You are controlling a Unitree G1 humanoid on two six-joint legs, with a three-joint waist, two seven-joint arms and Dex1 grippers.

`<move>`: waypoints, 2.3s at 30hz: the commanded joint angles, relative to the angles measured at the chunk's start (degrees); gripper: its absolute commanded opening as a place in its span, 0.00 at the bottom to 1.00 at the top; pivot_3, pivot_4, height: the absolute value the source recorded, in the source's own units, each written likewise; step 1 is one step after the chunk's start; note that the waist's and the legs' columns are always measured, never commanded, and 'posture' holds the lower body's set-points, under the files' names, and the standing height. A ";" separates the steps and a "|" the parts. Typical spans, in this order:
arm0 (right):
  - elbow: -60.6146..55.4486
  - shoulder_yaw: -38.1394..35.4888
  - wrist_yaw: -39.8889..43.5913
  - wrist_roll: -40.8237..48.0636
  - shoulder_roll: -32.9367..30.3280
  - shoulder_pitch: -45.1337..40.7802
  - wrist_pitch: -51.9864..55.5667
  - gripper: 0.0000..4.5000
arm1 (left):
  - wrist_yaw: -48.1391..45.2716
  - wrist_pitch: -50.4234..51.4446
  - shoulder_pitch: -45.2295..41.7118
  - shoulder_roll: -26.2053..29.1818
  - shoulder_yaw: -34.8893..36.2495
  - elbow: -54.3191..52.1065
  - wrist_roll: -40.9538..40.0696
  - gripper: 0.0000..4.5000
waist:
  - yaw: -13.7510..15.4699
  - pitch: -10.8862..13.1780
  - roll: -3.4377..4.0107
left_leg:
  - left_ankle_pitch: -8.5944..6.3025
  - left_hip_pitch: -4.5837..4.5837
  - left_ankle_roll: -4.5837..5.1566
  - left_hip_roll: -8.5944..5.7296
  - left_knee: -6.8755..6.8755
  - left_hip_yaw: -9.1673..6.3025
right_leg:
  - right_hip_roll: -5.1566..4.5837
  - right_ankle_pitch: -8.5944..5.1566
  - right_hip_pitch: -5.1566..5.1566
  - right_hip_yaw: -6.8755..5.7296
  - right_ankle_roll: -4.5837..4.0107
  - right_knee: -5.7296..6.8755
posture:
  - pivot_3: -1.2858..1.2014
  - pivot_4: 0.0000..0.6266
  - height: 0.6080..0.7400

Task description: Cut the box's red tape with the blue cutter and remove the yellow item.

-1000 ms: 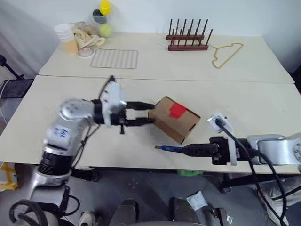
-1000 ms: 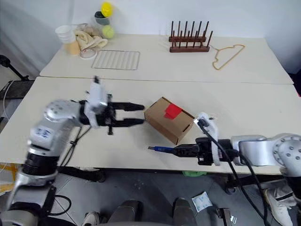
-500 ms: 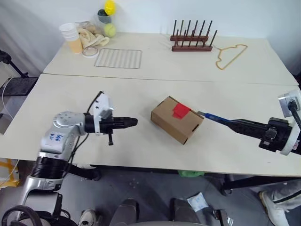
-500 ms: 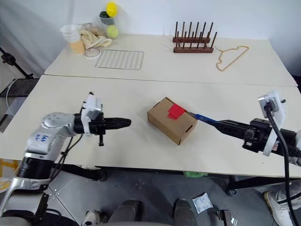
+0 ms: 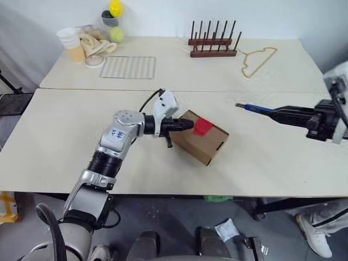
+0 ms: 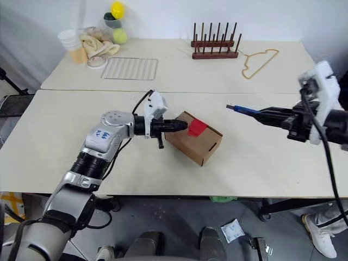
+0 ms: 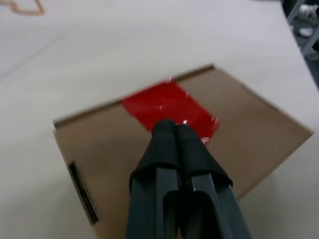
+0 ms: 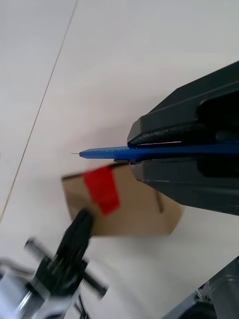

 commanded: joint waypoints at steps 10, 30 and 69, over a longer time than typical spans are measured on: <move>3.84 21.45 1.67 -16.45 11.29 -26.13 8.56 0.02 | -1.33 6.32 -0.47 -0.09 0.12 -6.19 -0.28 0.00 | 0.05 -0.01 0.01 | 0.05 -0.50 -0.09 0.03 0.12 -0.10 | 0.03 0.11 -0.44 -0.08 -0.05 0.02 | 0.52 0.24 1.00; 9.60 29.80 16.33 -37.24 18.04 -28.08 2.28 0.02 | -2.65 13.86 -0.03 0.65 0.06 -8.85 -0.75 0.00 | -0.08 -0.01 0.01 | 0.04 -0.69 -0.07 -0.07 0.59 -0.11 | 0.01 0.22 -0.60 -0.11 0.09 0.46 | 0.52 0.24 1.00; 8.20 30.00 24.28 -47.45 19.55 -24.44 -0.04 0.02 | -1.52 15.38 2.39 2.06 0.07 -11.52 -0.64 0.00 | -0.16 -0.02 0.03 | 0.04 -0.68 -0.07 -0.07 0.70 -0.09 | 0.01 0.22 -0.67 -0.11 0.09 0.72 | 0.52 0.24 1.00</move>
